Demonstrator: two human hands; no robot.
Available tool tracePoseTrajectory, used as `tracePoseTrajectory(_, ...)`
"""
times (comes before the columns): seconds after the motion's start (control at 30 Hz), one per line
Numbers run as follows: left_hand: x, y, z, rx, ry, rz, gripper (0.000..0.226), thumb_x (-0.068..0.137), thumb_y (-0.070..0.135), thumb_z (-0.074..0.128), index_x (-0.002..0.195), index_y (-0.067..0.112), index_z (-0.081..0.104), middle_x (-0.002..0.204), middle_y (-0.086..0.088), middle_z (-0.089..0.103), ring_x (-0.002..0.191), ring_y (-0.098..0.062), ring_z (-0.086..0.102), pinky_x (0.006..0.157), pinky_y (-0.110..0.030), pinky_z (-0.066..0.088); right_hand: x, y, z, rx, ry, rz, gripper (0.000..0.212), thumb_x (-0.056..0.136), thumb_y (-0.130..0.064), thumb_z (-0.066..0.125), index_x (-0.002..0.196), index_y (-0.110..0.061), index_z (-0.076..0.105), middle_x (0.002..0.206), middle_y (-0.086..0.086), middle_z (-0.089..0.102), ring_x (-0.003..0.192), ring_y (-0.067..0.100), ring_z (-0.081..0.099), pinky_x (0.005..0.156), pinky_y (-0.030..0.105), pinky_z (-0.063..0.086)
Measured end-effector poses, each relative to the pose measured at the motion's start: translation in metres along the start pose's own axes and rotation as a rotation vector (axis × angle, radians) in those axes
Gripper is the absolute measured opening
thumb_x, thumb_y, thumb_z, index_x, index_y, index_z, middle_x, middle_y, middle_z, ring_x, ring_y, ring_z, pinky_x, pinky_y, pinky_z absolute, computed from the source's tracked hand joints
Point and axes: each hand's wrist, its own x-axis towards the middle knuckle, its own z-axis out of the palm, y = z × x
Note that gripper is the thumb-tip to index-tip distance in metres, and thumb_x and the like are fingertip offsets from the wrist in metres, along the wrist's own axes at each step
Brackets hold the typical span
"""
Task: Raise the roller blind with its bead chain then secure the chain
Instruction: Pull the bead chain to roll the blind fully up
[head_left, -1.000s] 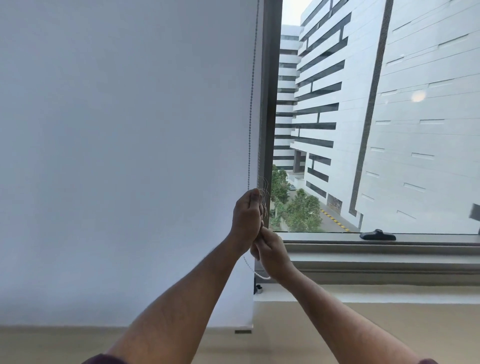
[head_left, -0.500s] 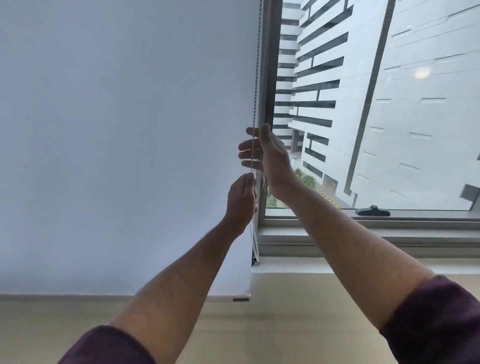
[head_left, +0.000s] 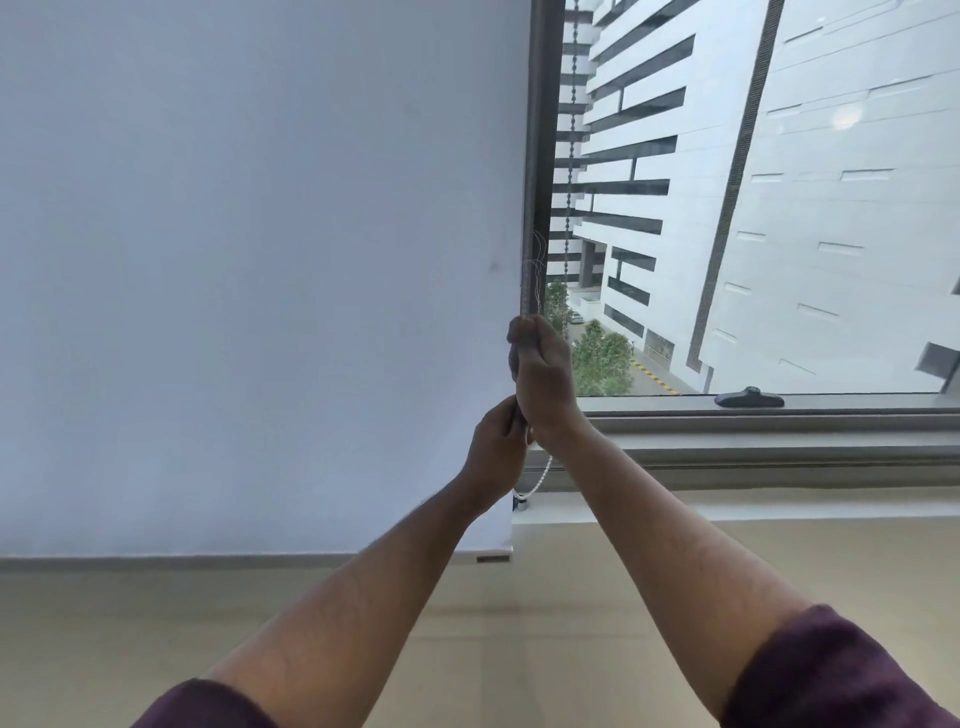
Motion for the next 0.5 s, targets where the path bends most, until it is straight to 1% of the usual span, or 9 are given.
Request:
tracePoseTrajectory(0.07,-0.003,-0.002,-0.005,0.066,-0.035,0.035,0.032,0.095,0.003,0.042,0.069,0.02,0.05,0.053,0.013,0.053,0.053,-0.009,0.044,0.055,-0.03,0.036,-0.008,0.004,-0.002,-0.009,0.027,-0.03,0.035,0.103,-0.011,0.041,0.076,-0.028,0.055,0.049,-0.014,0.036,0.046,0.005,0.027,0.045,0.018,0.025)
tracePoseTrajectory(0.1,-0.004,-0.002,-0.01,0.074,-0.058,0.044,0.029,0.093,0.003,0.045,0.073,0.022,0.053,0.06,0.012,0.057,0.057,-0.011,0.049,0.058,-0.031,0.041,-0.011,0.006,-0.003,-0.014,0.039,-0.043,0.034,0.104,-0.013,0.041,0.077,-0.027,0.055,0.049,-0.014,0.035,0.046,0.005,0.027,0.044,0.019,0.025)
tracePoseTrajectory(0.17,-0.003,0.004,-0.019,0.024,-0.086,0.047,0.023,0.09,0.002,0.049,0.088,0.023,0.059,0.079,0.004,0.065,0.072,-0.015,0.061,0.067,-0.033,0.051,-0.017,0.008,-0.004,-0.031,0.063,-0.057,0.032,0.103,-0.016,0.041,0.076,-0.027,0.054,0.048,-0.014,0.038,0.045,0.004,0.03,0.045,0.019,0.028)
tracePoseTrajectory(0.23,0.001,0.016,-0.027,-0.074,-0.082,0.049,0.028,0.09,-0.001,0.049,0.103,0.022,0.059,0.096,-0.004,0.068,0.088,-0.017,0.067,0.075,-0.03,0.057,-0.021,0.007,-0.003,-0.051,0.073,-0.053,0.034,0.104,-0.017,0.042,0.073,-0.028,0.053,0.049,-0.017,0.045,0.047,0.0,0.036,0.048,0.016,0.033)
tracePoseTrajectory(0.3,0.005,0.032,-0.033,-0.164,-0.048,0.064,0.034,0.089,-0.006,0.049,0.109,0.019,0.06,0.103,-0.007,0.07,0.094,-0.014,0.069,0.076,-0.025,0.057,-0.024,0.007,-0.003,-0.064,0.067,-0.039,0.038,0.105,-0.018,0.042,0.07,-0.03,0.051,0.053,-0.02,0.05,0.052,-0.002,0.043,0.053,0.016,0.038)
tracePoseTrajectory(0.33,0.007,0.039,-0.035,-0.185,-0.027,0.071,0.035,0.089,-0.008,0.048,0.11,0.016,0.062,0.104,-0.008,0.071,0.095,-0.015,0.069,0.077,-0.025,0.058,-0.025,0.006,-0.002,-0.063,0.062,-0.035,0.038,0.105,-0.019,0.042,0.07,-0.03,0.051,0.056,-0.02,0.051,0.054,-0.001,0.044,0.054,0.018,0.039)
tracePoseTrajectory(0.37,0.009,0.046,-0.037,-0.19,-0.008,0.076,0.035,0.088,-0.009,0.049,0.111,0.013,0.064,0.105,-0.008,0.072,0.098,-0.017,0.069,0.081,-0.029,0.059,-0.026,0.006,-0.002,-0.063,0.061,-0.037,0.038,0.106,-0.018,0.042,0.07,-0.03,0.051,0.058,-0.019,0.051,0.056,0.001,0.044,0.055,0.02,0.039)
tracePoseTrajectory(0.43,0.014,0.059,-0.041,-0.22,0.02,0.071,0.033,0.089,-0.007,0.051,0.113,0.008,0.067,0.108,-0.01,0.073,0.106,-0.024,0.069,0.094,-0.037,0.058,-0.029,0.006,-0.001,-0.071,0.068,-0.049,0.037,0.106,-0.016,0.042,0.072,-0.028,0.051,0.062,-0.014,0.048,0.06,0.008,0.041,0.057,0.026,0.036)
tracePoseTrajectory(0.5,0.018,0.071,-0.045,-0.308,0.025,0.049,0.031,0.09,-0.006,0.051,0.115,0.006,0.067,0.108,-0.01,0.072,0.107,-0.028,0.068,0.101,-0.039,0.055,-0.034,0.009,-0.001,-0.069,0.072,-0.048,0.038,0.107,-0.014,0.042,0.072,-0.026,0.048,0.063,-0.007,0.041,0.06,0.01,0.033,0.056,0.032,0.03)
